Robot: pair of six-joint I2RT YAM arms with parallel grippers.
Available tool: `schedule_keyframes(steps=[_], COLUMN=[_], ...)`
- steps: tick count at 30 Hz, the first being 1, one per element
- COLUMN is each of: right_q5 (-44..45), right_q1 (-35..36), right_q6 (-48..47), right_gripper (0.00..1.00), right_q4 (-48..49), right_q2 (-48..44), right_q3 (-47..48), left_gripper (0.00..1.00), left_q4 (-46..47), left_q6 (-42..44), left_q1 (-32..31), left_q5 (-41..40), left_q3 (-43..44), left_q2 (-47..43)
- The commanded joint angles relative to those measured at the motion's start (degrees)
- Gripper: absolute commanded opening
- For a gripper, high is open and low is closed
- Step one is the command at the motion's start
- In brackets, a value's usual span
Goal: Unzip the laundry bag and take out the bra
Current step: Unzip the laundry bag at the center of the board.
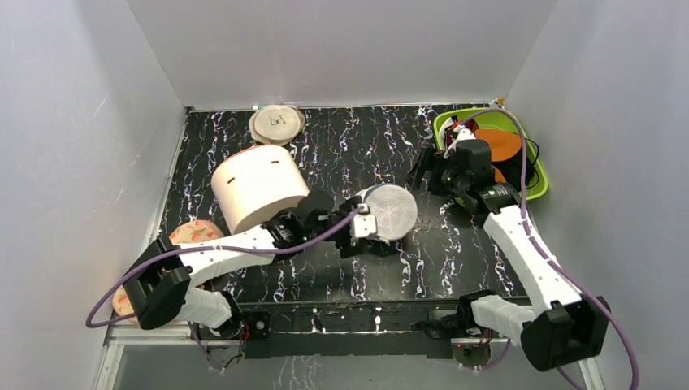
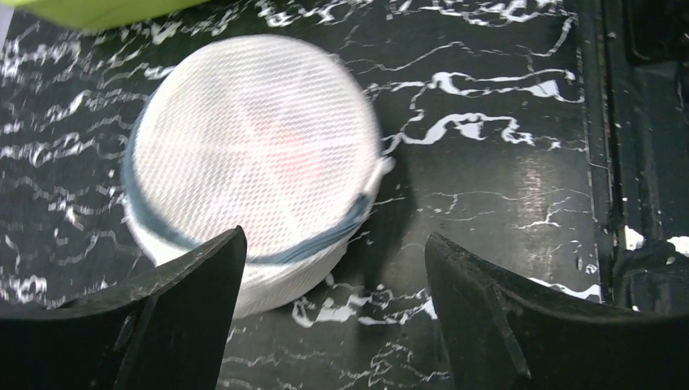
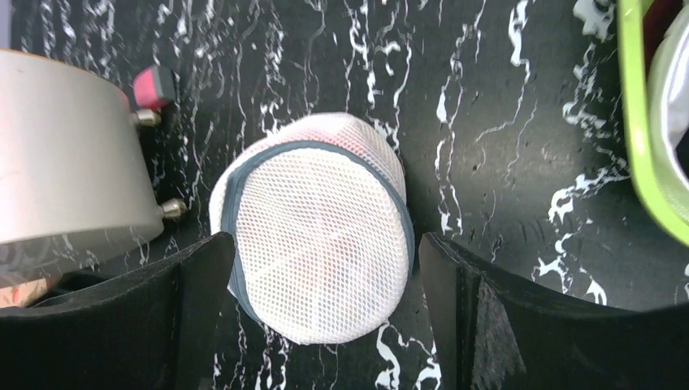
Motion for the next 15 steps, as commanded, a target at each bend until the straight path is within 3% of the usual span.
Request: schedule_keyframes(steps=[1,4,9,15], right_q5=[3.75,4.82,4.09,3.38], right_q1=[-0.02,-0.02,-0.01,-0.01], right_q6=[-0.50,-0.17,0.42,0.74], right_gripper=[0.83,0.83,0.83,0.82], right_q4=[6.67,7.94,11.11,13.68], right_q2=[-5.60,-7.88,-10.45,-9.98], right_q3=[-2.20,-3.21,-6.12,-8.70], left_gripper=[0.76,0.69,0.71,0.62], left_q4=[7.69,8.35,11.23,14.50], left_q6=[9.01,11.69,12.63,10.74], left_q1=[-4.70,-5.24,-5.33,-5.26], left_q5=[-4.80,-6.22,-7.32,-8.41], left_q3=[-1.34,-0.34,1.03,0.63], left_q2=[2.31,5.71,10.18,13.43])
